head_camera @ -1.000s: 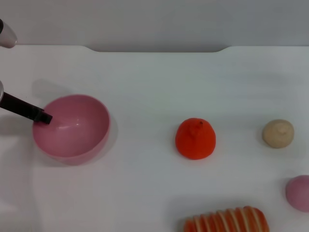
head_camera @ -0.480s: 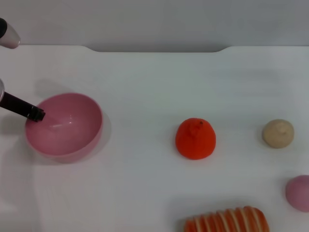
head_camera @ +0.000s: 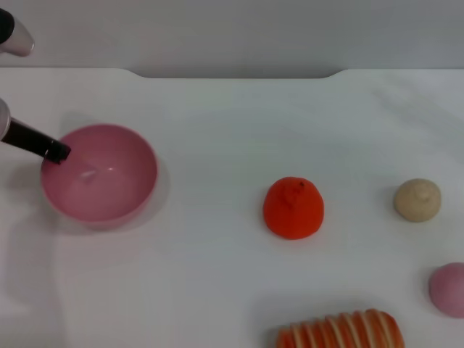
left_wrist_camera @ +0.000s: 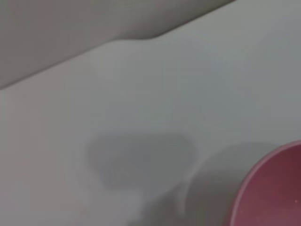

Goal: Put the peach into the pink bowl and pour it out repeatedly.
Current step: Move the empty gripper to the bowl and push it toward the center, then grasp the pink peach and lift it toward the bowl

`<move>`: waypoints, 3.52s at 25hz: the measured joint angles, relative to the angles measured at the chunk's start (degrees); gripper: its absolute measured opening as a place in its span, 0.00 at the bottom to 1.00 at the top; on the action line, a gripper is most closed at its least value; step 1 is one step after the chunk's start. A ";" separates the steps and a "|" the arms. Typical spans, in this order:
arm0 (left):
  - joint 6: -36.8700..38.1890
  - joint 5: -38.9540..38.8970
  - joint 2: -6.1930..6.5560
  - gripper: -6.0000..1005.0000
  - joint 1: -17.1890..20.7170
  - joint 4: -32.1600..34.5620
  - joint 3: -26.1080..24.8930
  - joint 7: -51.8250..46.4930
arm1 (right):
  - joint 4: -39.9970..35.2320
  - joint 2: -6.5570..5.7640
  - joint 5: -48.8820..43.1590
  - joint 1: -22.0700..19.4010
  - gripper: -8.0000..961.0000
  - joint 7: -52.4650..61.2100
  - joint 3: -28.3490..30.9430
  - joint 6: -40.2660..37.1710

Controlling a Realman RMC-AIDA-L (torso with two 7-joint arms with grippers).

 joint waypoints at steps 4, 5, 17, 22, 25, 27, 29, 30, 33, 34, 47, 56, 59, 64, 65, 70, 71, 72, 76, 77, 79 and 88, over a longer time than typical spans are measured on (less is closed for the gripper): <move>-0.91 -0.30 -0.13 0.06 -0.94 0.47 -0.27 0.09 | -11.62 -1.11 -23.65 4.57 0.68 14.46 2.80 -11.78; -1.03 -0.36 -0.17 0.06 -1.17 0.71 -0.34 0.09 | -13.51 -1.34 -28.51 5.89 0.68 17.26 2.95 -14.24; 2.13 -0.68 -1.50 0.05 -6.75 2.04 -4.18 -0.50 | -20.62 -0.85 -60.16 15.11 0.68 41.55 -6.03 -28.19; 5.04 -0.78 -2.24 0.05 -8.47 2.35 -4.18 -0.45 | -18.00 -0.11 -69.63 14.44 0.68 43.17 -10.86 -28.38; 6.00 -1.15 -2.97 0.05 -8.80 2.97 -4.10 -0.61 | -15.40 0.13 -73.06 13.70 0.68 42.38 -12.89 -28.16; 6.11 -2.76 -3.21 0.05 -8.82 2.98 -3.78 -1.15 | -14.82 0.28 -74.02 13.03 0.68 41.11 -13.48 -28.60; 6.11 -3.71 -3.25 0.05 -8.82 2.85 -3.63 -1.42 | -15.07 0.42 -75.34 12.14 0.68 39.59 -13.63 -29.58; 6.11 -3.71 -3.25 0.05 -8.82 2.85 -3.63 -1.42 | -15.35 0.47 -76.11 11.73 0.68 38.98 -13.52 -30.07; 6.42 -9.60 -3.25 0.05 -8.34 2.85 -3.46 -2.83 | -17.12 0.53 -78.01 10.63 0.68 36.99 -12.45 -31.75; 6.42 -9.60 -3.25 0.05 -8.34 2.85 -3.46 -2.83 | -17.77 0.57 -78.75 10.10 0.68 35.71 -11.45 -32.51; 0.88 -14.26 -3.28 0.05 -7.94 0.33 -3.41 -1.63 | -18.29 0.58 -86.13 10.35 0.68 34.77 -10.76 -35.47; 1.03 -15.20 -3.29 0.05 -8.64 0.66 -3.26 -1.57 | -17.52 0.54 -87.58 9.64 0.68 33.22 -9.35 -34.45; 0.63 -15.86 -3.29 0.05 -8.72 0.52 -2.82 -1.57 | -16.38 0.70 -87.69 9.16 0.68 32.69 -9.52 -33.33; 0.15 -16.09 -3.29 0.05 -8.71 0.22 -2.63 -1.56 | -12.81 0.75 -88.84 9.06 0.68 32.38 -9.65 -30.60; -0.21 -16.46 -3.29 0.05 -8.50 0.21 -2.04 -1.57 | -12.15 0.75 -88.92 9.04 0.68 32.36 -9.69 -30.07; -0.66 -17.71 -3.29 0.05 -7.82 0.04 -1.36 -1.57 | -10.21 0.93 -89.02 9.02 0.65 32.12 -10.33 -27.82; -0.73 -17.74 -3.29 0.05 -7.70 0.01 -1.33 -1.57 | -10.10 1.06 -89.04 9.02 0.64 32.10 -10.43 -27.34; -0.77 -17.77 -3.29 0.05 -7.62 0.00 -1.31 -1.58 | -10.01 1.24 -89.06 9.02 0.63 32.06 -10.48 -26.96; -0.79 -18.15 -3.29 0.05 -7.43 -0.03 -1.28 -1.58 | -9.99 2.00 -89.29 9.02 0.61 31.95 -10.65 -25.59; -0.79 -18.19 -3.29 0.05 -7.41 -0.04 -1.28 -1.58 | -10.01 2.13 -89.39 9.02 0.60 31.94 -10.65 -25.32; -0.77 -18.23 -3.29 0.05 -7.36 -0.04 -1.27 -1.49 | -10.09 2.34 -89.53 9.03 0.59 31.81 -10.69 -24.78; -0.47 -18.24 -3.29 0.05 -7.03 -0.13 -1.27 -0.27 | -9.96 2.95 -89.82 9.03 0.36 31.34 -13.06 -23.66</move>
